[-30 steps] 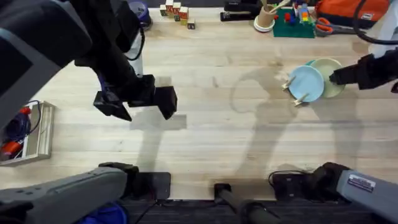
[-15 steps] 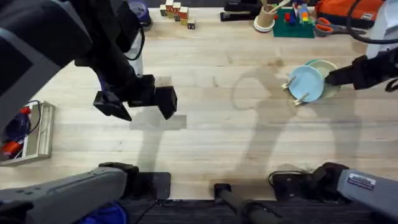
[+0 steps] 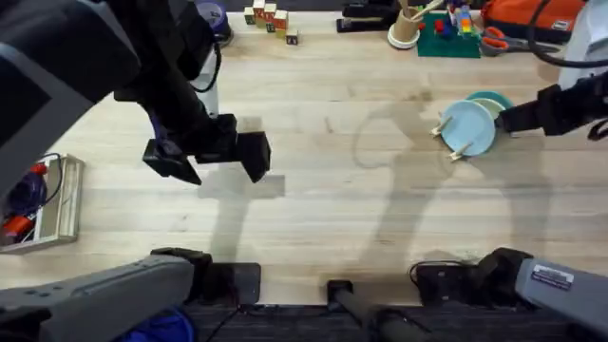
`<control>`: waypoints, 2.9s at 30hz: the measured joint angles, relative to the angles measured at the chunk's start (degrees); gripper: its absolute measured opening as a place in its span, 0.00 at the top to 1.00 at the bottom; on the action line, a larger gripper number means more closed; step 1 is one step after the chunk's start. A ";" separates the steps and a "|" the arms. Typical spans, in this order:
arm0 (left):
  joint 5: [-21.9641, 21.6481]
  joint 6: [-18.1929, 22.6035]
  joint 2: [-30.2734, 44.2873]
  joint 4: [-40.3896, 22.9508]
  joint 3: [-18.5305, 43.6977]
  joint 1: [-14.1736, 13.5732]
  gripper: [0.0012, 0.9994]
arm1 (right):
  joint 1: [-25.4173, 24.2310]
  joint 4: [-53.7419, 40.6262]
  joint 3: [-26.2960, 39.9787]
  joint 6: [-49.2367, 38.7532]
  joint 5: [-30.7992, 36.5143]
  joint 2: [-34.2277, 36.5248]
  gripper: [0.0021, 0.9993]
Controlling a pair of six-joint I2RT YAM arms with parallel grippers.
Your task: Pick up the plates from the table one by one and place each into a slot on the dish rack.
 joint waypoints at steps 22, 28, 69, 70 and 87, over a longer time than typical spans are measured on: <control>0.01 0.00 -0.01 0.02 0.00 0.01 0.00 | 0.15 0.31 0.30 -0.01 -0.16 -0.03 0.86; 0.00 0.00 0.00 0.00 0.00 0.01 0.01 | 0.15 0.33 1.68 -0.02 -0.16 -2.56 0.81; 0.00 0.00 0.00 0.02 0.00 0.01 0.00 | 1.89 2.45 2.45 14.81 -19.29 -29.54 0.01; 0.00 0.00 0.00 0.02 0.00 0.01 0.00 | 2.73 2.64 2.45 15.13 -19.57 -29.53 0.01; 0.02 0.00 0.00 0.02 0.00 0.01 0.00 | 18.38 3.10 2.56 30.50 -18.17 -21.80 0.01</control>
